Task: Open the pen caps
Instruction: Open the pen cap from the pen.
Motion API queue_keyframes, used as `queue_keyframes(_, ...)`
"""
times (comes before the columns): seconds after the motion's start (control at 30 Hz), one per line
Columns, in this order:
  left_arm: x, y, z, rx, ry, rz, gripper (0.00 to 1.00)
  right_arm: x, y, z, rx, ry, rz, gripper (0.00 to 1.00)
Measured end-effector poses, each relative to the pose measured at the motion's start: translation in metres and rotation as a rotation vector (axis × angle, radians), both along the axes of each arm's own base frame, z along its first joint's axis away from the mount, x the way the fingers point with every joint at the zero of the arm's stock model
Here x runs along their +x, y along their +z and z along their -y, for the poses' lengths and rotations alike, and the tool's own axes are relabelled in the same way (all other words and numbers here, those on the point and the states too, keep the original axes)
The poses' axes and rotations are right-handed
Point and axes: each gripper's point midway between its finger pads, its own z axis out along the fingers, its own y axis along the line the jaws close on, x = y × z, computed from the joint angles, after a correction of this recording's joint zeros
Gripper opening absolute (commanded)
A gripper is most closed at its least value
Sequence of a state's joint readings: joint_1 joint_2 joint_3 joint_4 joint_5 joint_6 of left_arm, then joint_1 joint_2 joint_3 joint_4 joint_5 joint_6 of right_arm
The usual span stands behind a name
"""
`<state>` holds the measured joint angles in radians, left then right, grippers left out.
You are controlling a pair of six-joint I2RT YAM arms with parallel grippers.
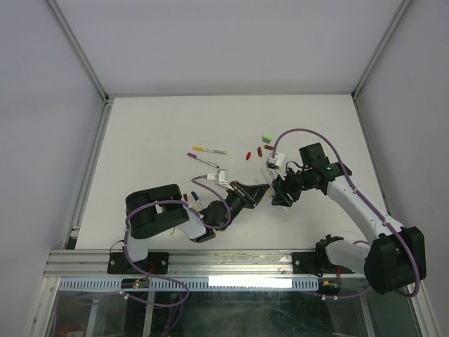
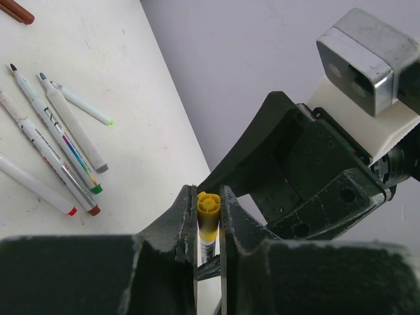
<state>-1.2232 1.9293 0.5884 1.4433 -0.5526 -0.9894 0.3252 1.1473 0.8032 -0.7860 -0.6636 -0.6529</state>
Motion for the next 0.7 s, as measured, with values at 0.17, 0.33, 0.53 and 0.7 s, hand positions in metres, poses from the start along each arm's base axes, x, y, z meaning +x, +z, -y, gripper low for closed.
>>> queue_keyframes(0.17, 0.001, 0.0, -0.001, 0.021, 0.005, 0.021, 0.0, -0.005, 0.003, -0.005, 0.029, 0.018, -0.018, 0.0)
queue_keyframes(0.33, 0.008, 0.001, -0.009, 0.031, 0.015, 0.035, 0.0, -0.007, 0.005, -0.009, 0.055, 0.04, -0.016, 0.0)
queue_keyframes(0.53, 0.066, 0.032, -0.062, 0.013, 0.171, 0.093, 0.0, -0.002, 0.003, -0.01, 0.051, 0.045, -0.005, 0.0)
queue_keyframes(0.7, 0.125, 0.079, -0.139, -0.057, 0.422, 0.148, 0.0, -0.011, -0.003, -0.011, 0.033, 0.063, -0.046, 0.0)
